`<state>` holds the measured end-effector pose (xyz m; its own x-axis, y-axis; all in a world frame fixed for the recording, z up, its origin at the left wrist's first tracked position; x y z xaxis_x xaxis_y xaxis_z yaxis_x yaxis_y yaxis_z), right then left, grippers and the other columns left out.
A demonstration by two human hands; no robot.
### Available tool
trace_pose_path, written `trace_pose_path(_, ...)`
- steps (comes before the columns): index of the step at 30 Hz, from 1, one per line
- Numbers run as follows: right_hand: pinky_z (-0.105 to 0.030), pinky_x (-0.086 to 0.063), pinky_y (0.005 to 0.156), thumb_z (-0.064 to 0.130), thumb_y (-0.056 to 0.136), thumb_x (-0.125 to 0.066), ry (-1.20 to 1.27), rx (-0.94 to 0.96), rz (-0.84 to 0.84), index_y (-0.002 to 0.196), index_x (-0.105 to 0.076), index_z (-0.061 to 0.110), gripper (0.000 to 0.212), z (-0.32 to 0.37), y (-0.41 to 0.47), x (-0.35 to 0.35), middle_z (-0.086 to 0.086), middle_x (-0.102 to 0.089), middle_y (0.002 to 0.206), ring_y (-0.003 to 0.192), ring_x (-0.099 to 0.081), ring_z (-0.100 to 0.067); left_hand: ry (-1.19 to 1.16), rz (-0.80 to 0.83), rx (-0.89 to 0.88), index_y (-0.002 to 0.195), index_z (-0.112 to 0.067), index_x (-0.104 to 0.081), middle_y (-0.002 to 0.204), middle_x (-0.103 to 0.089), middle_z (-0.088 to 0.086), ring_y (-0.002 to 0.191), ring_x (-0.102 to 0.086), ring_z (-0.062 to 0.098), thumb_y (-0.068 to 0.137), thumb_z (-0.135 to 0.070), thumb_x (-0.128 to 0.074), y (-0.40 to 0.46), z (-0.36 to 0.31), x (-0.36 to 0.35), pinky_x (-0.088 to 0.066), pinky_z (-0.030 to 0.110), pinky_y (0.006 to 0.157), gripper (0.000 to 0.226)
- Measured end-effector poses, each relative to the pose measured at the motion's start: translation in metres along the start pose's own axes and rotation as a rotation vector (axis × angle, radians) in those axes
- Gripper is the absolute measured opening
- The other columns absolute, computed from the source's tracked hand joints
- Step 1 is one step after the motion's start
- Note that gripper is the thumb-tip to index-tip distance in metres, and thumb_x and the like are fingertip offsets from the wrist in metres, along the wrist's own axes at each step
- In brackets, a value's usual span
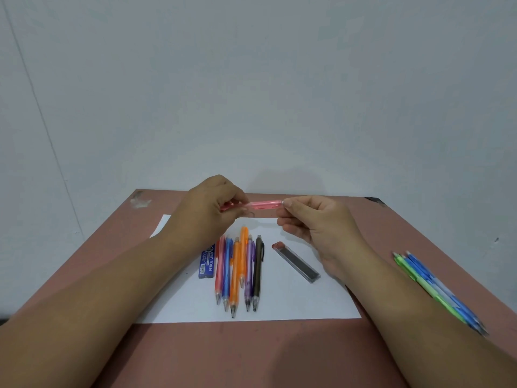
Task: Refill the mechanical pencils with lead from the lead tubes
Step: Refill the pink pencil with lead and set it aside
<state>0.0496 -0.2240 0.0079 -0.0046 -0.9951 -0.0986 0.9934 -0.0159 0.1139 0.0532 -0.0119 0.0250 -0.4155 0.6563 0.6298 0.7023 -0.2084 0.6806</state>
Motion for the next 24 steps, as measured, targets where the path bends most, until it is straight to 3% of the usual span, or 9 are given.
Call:
trace_pose_path(3,-0.029,-0.058,0.079,0.016,0.094,-0.071,0.036,-0.004,-0.012,0.096,-0.075,0.004,0.013,0.002,0.0,0.002,-0.012,-0.078,0.093,0.084,-0.074,-0.022,-0.022,0.003,-0.015,0.096,-0.025,-0.075,0.086,-0.056,-0.019,0.083,-0.055,-0.001,0.087,-0.03,-0.076,0.0,-0.002,-0.002,-0.038,0.01,0.068,0.011)
trace_pose_path(7,-0.029,-0.058,0.076,0.024,0.091,-0.072,0.12,-0.031,0.026,0.103,-0.077,0.012,0.018,0.004,-0.003,0.0,-0.009,-0.078,0.1,0.081,-0.066,-0.017,-0.095,0.005,-0.039,0.095,-0.031,-0.075,0.085,-0.061,-0.016,0.081,-0.059,0.005,0.086,-0.034,-0.077,0.0,-0.01,-0.006,-0.051,0.022,0.067,0.01)
trace_pose_path(10,-0.029,-0.057,0.073,0.033,0.088,-0.071,0.156,-0.055,0.067,0.103,-0.079,0.017,0.024,0.006,-0.005,-0.002,-0.008,-0.074,0.1,0.085,-0.062,-0.017,-0.124,0.006,-0.03,0.097,-0.034,-0.075,0.083,-0.063,-0.017,0.083,-0.06,0.006,0.085,-0.04,-0.075,0.001,-0.016,-0.008,-0.05,0.019,0.066,0.014)
trace_pose_path(13,-0.034,-0.055,0.076,0.033,0.099,-0.061,0.223,-0.049,0.07,0.102,-0.075,0.017,0.022,0.006,-0.006,-0.006,-0.007,-0.076,0.103,0.087,-0.068,-0.017,-0.231,0.079,0.076,0.099,-0.036,-0.075,0.082,-0.065,-0.015,0.08,-0.063,0.006,0.083,-0.047,-0.071,0.0,-0.02,-0.012,-0.052,0.019,0.065,0.02)
trace_pose_path(17,-0.039,-0.057,0.084,0.038,0.102,-0.054,0.41,-0.035,0.014,0.104,-0.062,0.014,0.025,0.011,-0.001,-0.005,-0.011,-0.077,0.107,0.093,-0.073,-0.024,-0.62,0.131,0.307,0.095,-0.024,-0.078,0.082,-0.071,0.0,0.073,-0.069,0.018,0.093,-0.048,-0.056,-0.004,-0.018,-0.013,-0.061,0.034,0.067,0.033)
trace_pose_path(20,-0.042,-0.061,0.077,0.038,0.103,-0.053,0.589,-0.04,-0.039,0.1,-0.06,0.013,0.027,0.018,0.004,0.0,-0.012,-0.075,0.096,0.091,-0.074,-0.029,-0.793,0.131,0.432,0.093,-0.014,-0.078,0.08,-0.07,0.009,0.071,-0.067,0.027,0.096,-0.053,-0.045,-0.007,-0.008,-0.011,-0.058,0.039,0.063,0.052)
trace_pose_path(24,-0.047,-0.061,0.07,0.04,0.104,-0.05,0.675,-0.047,-0.084,0.099,-0.057,0.012,0.029,0.03,0.015,0.001,-0.009,-0.063,0.079,0.075,-0.073,-0.027,-0.852,0.126,0.504,0.097,-0.006,-0.077,0.078,-0.068,0.009,0.069,-0.062,0.025,0.101,-0.056,-0.037,-0.009,0.002,-0.009,-0.052,0.034,0.058,0.064)
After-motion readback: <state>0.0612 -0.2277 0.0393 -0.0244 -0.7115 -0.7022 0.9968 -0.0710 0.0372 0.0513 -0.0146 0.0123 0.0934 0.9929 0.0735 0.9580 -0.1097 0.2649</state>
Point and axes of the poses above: each hand's wrist, its own y-axis towards the middle knuckle, its own x-axis out of the back of the hand, z = x × y, the point moved 4 cm from there along y, towards the middle knuckle
